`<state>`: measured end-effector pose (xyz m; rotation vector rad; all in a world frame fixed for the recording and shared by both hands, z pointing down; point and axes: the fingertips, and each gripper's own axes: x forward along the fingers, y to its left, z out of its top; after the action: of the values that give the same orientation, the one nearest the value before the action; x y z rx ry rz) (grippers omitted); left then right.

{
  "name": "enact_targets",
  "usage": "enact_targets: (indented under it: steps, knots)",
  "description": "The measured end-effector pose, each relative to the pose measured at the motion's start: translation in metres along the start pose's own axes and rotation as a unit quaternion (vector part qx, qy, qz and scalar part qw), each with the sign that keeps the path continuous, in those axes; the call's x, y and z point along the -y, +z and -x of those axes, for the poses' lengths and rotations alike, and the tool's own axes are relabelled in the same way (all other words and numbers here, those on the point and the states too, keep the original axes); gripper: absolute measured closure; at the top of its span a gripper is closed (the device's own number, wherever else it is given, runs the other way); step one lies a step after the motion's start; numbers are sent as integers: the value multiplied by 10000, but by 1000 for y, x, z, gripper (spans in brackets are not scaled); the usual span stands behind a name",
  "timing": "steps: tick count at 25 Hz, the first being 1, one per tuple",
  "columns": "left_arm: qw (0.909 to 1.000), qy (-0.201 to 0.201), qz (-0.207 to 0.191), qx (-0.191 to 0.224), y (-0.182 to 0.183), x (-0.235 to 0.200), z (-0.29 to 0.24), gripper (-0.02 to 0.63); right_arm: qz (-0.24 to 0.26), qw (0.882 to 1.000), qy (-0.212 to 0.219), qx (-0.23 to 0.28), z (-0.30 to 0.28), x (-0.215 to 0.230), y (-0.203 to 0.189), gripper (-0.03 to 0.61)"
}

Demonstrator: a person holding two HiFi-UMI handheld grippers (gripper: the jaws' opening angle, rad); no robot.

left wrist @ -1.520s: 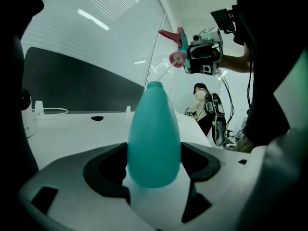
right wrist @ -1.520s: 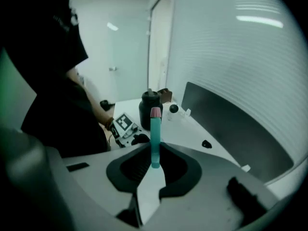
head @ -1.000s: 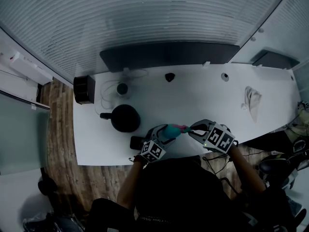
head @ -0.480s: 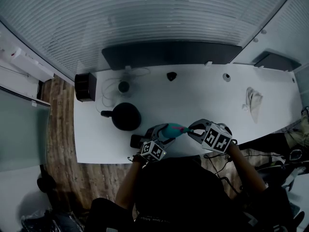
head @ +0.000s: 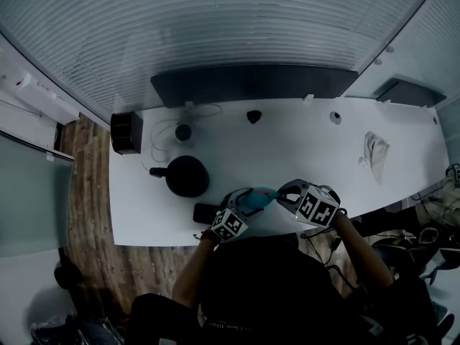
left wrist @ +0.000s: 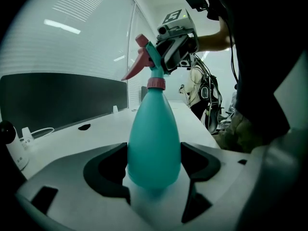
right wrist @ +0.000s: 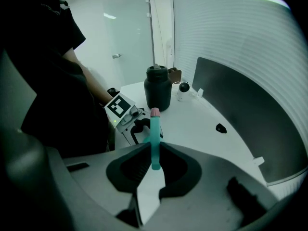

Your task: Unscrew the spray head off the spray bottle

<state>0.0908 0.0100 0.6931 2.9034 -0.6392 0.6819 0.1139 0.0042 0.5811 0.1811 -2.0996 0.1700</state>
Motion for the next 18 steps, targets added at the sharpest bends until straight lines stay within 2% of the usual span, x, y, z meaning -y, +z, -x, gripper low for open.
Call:
enact_targets:
  steps: [10, 14, 18]
  knots:
    - [9998, -28, 184, -20, -1, -4, -3, 261, 76, 10000, -48, 2, -3, 4, 5, 523]
    - [9998, -52, 126, -169, -4, -3, -1, 261, 163, 9998, -50, -137, -4, 2, 6, 523]
    - [9986, -162, -159, -484, -7, -2, 0, 261, 248, 9993, -18, -268, -7, -4, 6, 523]
